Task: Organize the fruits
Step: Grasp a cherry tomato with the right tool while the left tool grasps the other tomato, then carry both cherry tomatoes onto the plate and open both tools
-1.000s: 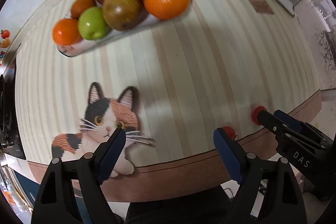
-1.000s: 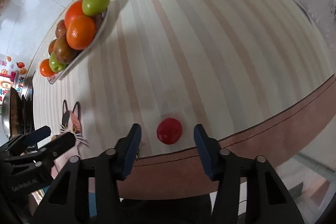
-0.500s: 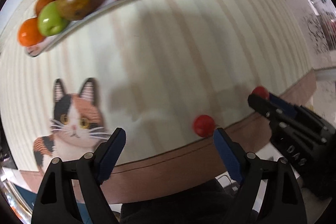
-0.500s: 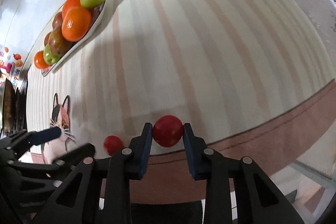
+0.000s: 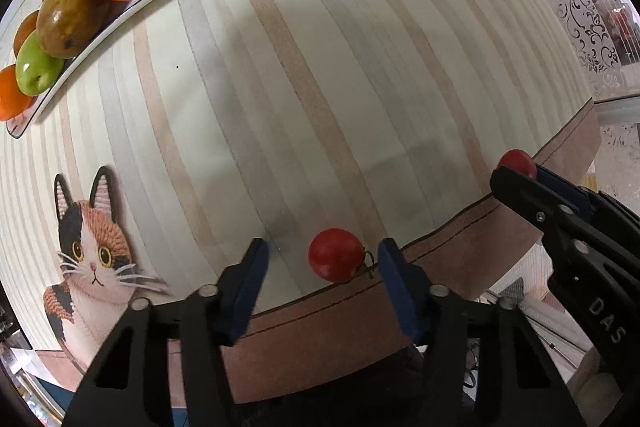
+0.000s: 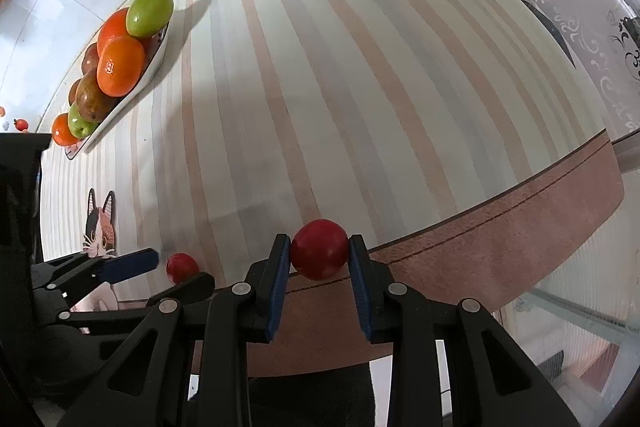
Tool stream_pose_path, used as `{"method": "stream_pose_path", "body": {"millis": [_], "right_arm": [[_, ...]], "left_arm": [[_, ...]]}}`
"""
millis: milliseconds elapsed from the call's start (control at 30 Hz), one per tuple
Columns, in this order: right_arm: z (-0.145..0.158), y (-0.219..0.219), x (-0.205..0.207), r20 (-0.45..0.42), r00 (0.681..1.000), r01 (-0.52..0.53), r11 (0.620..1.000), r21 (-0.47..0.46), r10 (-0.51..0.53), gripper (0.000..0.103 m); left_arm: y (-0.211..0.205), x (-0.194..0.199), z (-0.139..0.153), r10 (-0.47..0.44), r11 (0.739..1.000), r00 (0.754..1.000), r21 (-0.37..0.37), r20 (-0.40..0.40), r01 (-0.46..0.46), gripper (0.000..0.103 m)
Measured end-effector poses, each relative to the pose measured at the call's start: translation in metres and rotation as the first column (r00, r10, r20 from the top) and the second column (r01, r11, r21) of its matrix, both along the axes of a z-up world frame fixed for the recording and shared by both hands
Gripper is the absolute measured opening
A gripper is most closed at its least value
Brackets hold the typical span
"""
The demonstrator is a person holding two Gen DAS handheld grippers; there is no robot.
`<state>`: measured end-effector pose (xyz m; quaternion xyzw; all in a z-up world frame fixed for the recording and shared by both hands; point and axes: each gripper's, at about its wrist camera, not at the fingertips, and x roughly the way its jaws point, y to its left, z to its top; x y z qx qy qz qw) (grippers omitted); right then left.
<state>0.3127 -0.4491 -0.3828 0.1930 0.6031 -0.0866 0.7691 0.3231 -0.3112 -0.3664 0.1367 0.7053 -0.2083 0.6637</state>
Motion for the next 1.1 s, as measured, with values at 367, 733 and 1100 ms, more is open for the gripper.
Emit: {"method": "stream_pose_path", "body": {"millis": [367,733,1100], "right_arm": [[0.003,0.009,0.007,0.006,1.000,-0.014,1.000,-0.008,0.014,0.032],[0.008,0.013,0.017,0.022,1.000,-0.021,1.000,-0.001,0.021,0.032],[0.035,0.049,0.058,0.092,0.991,-0.101,0.994,0.051,0.096,0.032]], "left_arm": [[0.004,0.004,0.001,-0.007,1.000,1.000,-0.025,0.023,0.008,0.026],[0.028,0.008,0.014,0.010,0.999,0.999,-0.054,0.038,-0.008,0.025],[0.084,0.043,0.064,0.153,0.982,0.984,-0.126,0.091,-0.141,0.025]]}}
